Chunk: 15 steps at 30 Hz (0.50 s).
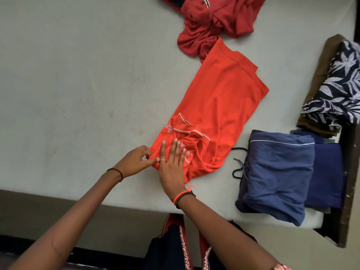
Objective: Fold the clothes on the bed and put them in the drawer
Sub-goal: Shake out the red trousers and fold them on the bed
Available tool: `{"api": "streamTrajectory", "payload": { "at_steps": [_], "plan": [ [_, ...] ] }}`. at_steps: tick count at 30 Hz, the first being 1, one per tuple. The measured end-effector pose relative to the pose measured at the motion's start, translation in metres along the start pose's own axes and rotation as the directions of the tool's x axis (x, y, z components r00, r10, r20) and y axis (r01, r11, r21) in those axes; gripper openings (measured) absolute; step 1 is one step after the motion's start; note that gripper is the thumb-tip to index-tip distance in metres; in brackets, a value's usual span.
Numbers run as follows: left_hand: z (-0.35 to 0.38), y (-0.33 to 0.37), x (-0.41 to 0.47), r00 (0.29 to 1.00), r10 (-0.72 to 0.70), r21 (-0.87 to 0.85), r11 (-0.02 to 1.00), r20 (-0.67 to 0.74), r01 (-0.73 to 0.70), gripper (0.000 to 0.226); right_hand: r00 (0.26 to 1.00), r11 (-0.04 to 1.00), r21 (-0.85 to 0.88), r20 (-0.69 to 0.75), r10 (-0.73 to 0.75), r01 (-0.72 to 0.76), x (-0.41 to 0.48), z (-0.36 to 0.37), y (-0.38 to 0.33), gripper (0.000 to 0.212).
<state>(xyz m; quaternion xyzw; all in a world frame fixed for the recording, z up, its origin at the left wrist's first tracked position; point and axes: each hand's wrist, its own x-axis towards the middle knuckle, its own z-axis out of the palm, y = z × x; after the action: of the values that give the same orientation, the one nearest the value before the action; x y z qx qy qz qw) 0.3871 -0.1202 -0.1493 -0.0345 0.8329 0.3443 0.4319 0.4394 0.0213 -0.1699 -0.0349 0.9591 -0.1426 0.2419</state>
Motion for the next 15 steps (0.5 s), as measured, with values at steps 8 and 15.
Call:
{"api": "streamTrajectory", "payload": {
  "at_steps": [8,15],
  "plan": [
    [-0.027,0.034,0.023,0.749,0.603,0.273,0.795,-0.273,-0.541,0.030,1.000,1.000,0.021,-0.004,0.005,-0.005,-0.016,0.012,-0.004,0.077],
    [0.009,0.066,0.060,0.809,0.392,0.309,0.779,0.438,-0.545,0.049,0.936,0.955,0.296,0.331,-0.119,0.017,-0.049,-0.006,-0.004,0.090]
  ]
}}
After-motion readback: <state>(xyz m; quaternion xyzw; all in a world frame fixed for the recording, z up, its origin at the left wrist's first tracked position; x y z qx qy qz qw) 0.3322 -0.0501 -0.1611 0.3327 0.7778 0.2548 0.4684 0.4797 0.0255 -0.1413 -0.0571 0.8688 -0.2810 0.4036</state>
